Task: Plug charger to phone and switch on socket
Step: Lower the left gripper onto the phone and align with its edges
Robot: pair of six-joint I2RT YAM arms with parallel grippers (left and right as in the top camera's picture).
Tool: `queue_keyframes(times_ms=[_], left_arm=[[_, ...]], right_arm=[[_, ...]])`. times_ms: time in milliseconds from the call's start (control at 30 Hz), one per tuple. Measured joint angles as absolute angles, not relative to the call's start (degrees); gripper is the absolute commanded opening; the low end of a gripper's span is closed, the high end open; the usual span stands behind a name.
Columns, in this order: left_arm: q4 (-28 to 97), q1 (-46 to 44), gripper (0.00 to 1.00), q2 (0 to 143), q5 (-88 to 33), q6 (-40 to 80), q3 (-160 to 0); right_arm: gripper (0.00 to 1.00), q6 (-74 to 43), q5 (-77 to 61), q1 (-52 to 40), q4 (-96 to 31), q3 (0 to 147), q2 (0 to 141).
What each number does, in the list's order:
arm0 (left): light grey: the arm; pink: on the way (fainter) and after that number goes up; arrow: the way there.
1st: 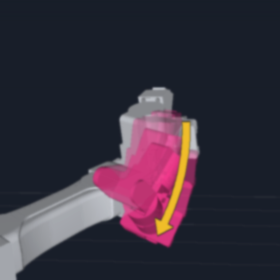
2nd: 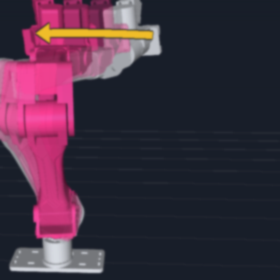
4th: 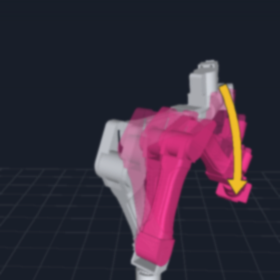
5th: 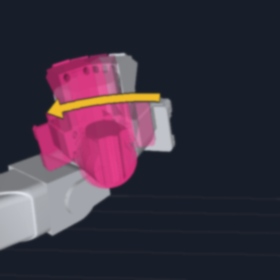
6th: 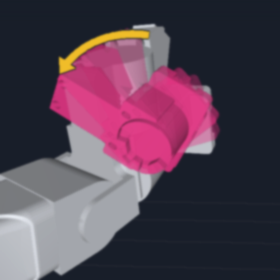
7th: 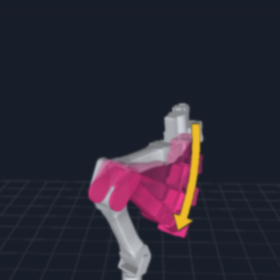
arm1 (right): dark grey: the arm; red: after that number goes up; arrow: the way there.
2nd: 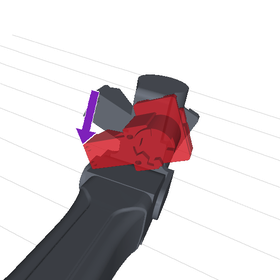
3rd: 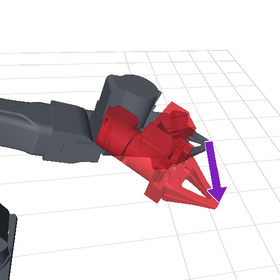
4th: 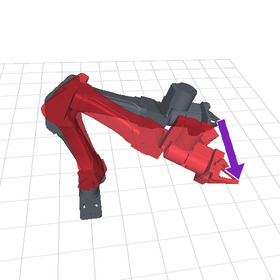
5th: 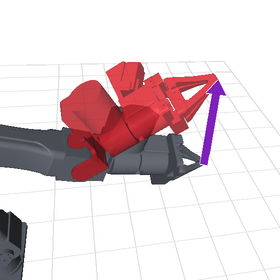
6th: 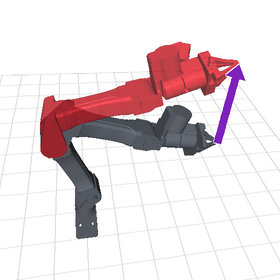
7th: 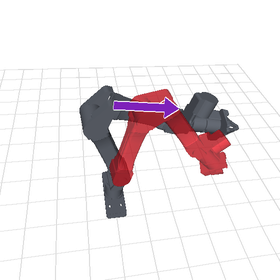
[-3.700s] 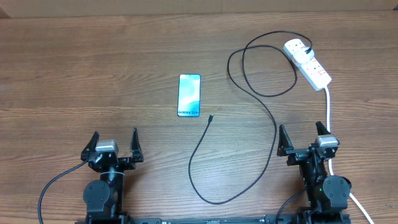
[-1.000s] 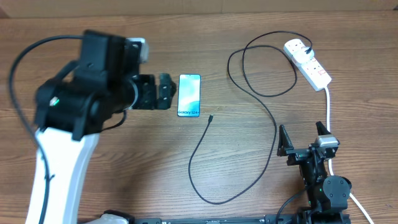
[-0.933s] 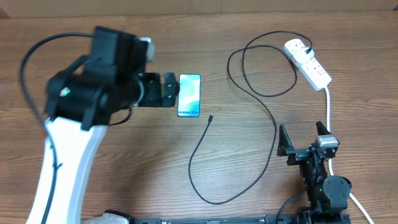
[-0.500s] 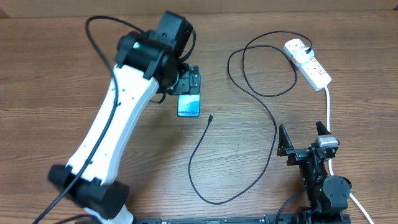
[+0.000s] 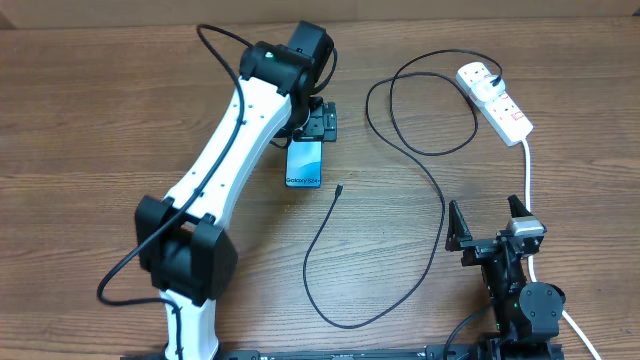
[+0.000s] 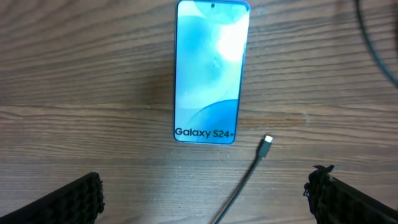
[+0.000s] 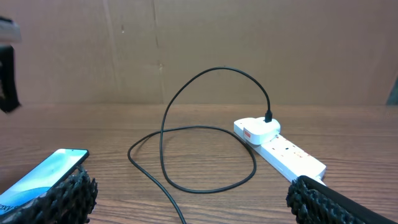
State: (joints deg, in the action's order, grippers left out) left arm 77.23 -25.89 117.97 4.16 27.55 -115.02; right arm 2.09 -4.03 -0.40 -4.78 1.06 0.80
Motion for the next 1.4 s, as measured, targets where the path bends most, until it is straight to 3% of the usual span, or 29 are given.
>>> queue_keyframes(times_ms=[500,1400], left_arm=[[69.97,-25.76,1.0,128.79,4.12,25.12,-115.04],[68.1,-23.22,1.0,133.32,-0.19,22.26,-115.07]], right_arm=[[1.0,2.09,-4.03,-0.4,-4.8,1.06,0.8],[1.0,2.09,-4.03,-0.4,-4.8,1.06,0.8]])
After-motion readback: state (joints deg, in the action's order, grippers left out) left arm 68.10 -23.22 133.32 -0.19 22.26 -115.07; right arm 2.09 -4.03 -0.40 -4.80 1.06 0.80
